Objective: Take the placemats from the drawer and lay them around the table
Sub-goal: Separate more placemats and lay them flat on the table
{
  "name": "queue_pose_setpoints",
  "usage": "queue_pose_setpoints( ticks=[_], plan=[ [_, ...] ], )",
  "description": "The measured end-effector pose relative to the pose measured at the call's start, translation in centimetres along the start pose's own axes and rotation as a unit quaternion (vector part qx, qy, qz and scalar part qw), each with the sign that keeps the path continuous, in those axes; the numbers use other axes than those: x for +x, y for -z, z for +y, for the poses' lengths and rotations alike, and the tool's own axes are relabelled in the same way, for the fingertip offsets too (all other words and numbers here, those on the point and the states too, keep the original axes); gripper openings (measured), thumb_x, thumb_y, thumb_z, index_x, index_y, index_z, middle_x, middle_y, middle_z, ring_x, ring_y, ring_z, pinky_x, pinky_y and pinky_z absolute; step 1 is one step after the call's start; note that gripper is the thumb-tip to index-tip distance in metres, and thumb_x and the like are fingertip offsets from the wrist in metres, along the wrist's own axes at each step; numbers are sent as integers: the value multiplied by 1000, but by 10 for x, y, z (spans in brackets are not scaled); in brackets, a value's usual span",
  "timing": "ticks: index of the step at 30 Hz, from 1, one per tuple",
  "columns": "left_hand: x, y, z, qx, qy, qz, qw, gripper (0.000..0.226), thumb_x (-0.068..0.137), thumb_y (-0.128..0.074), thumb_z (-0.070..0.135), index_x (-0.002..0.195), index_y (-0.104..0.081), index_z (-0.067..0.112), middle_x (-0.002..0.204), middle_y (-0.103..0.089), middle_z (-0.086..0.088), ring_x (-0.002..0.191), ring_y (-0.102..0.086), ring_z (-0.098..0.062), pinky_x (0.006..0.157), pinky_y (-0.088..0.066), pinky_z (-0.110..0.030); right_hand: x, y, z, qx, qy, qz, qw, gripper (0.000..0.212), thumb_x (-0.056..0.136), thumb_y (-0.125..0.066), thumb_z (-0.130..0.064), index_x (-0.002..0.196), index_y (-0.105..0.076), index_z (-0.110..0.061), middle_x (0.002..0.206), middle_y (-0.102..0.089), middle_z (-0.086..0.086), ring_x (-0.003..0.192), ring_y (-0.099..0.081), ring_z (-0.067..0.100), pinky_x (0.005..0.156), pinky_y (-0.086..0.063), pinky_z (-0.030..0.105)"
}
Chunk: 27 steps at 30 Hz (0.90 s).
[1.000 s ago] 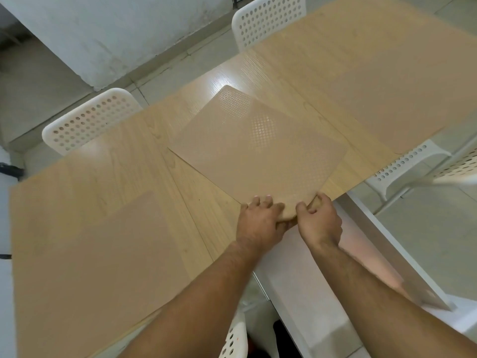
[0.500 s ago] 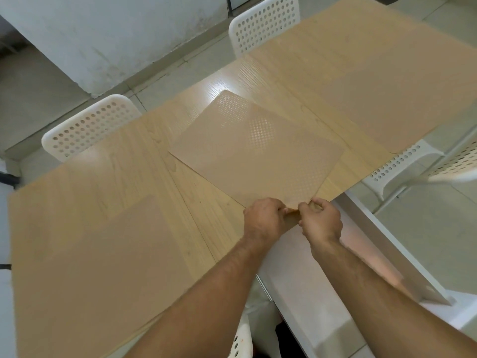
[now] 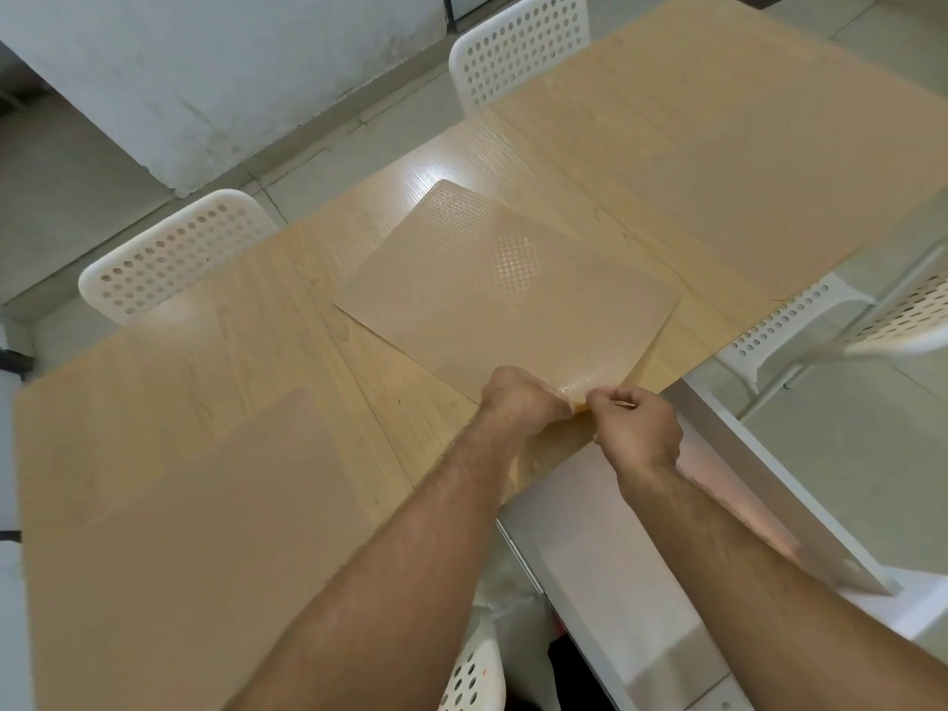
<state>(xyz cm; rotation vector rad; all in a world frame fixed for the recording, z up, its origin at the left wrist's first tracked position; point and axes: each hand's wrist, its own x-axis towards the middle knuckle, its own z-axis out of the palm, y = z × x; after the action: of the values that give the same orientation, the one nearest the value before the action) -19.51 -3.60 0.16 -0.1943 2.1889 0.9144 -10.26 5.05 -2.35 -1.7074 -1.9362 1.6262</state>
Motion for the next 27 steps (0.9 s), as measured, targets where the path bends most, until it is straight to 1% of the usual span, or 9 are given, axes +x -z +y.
queue_pose_setpoints(
  ticks=[4, 8, 12, 15, 17, 20, 23, 25, 27],
  plan=[
    [-4, 9, -3, -94, -29, -29, 995, 12, 75, -88, 17, 75, -76, 16, 85, -75, 4, 84, -64, -4, 85, -50, -23, -6, 2, -11, 25, -5, 16, 1000, 24, 85, -62, -48, 102, -59, -32, 90, -60, -11, 77, -59, 12, 69, -49, 34],
    [-13, 5, -6, -40, -210, 59, 975, 15, 82, -80, 18, 73, -71, 24, 82, -71, 13, 87, -66, -4, 86, -51, -22, -5, -1, -25, 158, -88, -79, 980, 50, 78, -69, -43, 119, -58, -16, 104, -70, 9, 84, -69, 24, 77, -60, 42],
    [-23, -1, -21, -1, -356, 23, 934, 5, 85, -72, 14, 82, -72, 18, 89, -74, 7, 88, -68, -8, 83, -55, -30, -2, 0, -38, 357, -218, -223, 880, 28, 88, -72, -28, 91, -57, -5, 75, -57, 9, 71, -61, 21, 73, -57, 34],
    [-27, -2, -37, 31, -460, 53, 886, 15, 78, -80, 25, 91, -75, 17, 115, -70, 2, 113, -57, -5, 101, -44, -29, -2, -1, -47, 344, -226, -239, 879, 23, 96, -62, -20, 110, -58, -2, 97, -65, 15, 76, -67, 27, 55, -58, 33],
    [-27, 4, -44, -19, -415, 111, 903, 37, 74, -80, 45, 107, -73, 29, 139, -54, 7, 131, -42, 0, 110, -32, -21, 0, 0, -48, 338, -215, -205, 893, 26, 99, -54, -8, 125, -55, -4, 109, -67, 18, 77, -70, 30, 41, -53, 30],
    [-26, 18, -44, -199, -218, 185, 937, 63, 81, -71, 54, 138, -48, 39, 150, -38, 8, 134, -42, -9, 107, -38, -29, 9, 6, -44, 354, -185, -204, 894, 34, 98, -50, -1, 131, -55, -10, 117, -68, 17, 94, -70, 32, 53, -60, 37],
    [-5, 37, -37, -419, 11, 219, 881, 86, 85, -75, 43, 154, -27, 28, 156, -33, -3, 132, -47, -24, 101, -41, -32, 8, 20, -40, 317, -181, -252, 896, 34, 92, -51, 2, 122, -61, -11, 100, -71, 11, 88, -67, 28, 59, -58, 38],
    [8, 53, -39, -446, 108, 275, 845, 89, 79, -80, 38, 151, -31, 19, 147, -44, -10, 121, -55, -31, 99, -49, -41, 9, 26, -34, 293, -198, -280, 892, 39, 85, -51, 3, 120, -63, -8, 94, -70, 11, 88, -65, 29, 69, -56, 43],
    [17, 64, -47, -453, 167, 312, 818, 83, 78, -80, 32, 147, -38, 12, 137, -54, -12, 114, -59, -35, 93, -51, -38, 13, 27, -31, 282, -209, -296, 888, 32, 84, -55, -3, 114, -64, -9, 89, -70, 11, 87, -65, 29, 73, -55, 42]
  ],
)
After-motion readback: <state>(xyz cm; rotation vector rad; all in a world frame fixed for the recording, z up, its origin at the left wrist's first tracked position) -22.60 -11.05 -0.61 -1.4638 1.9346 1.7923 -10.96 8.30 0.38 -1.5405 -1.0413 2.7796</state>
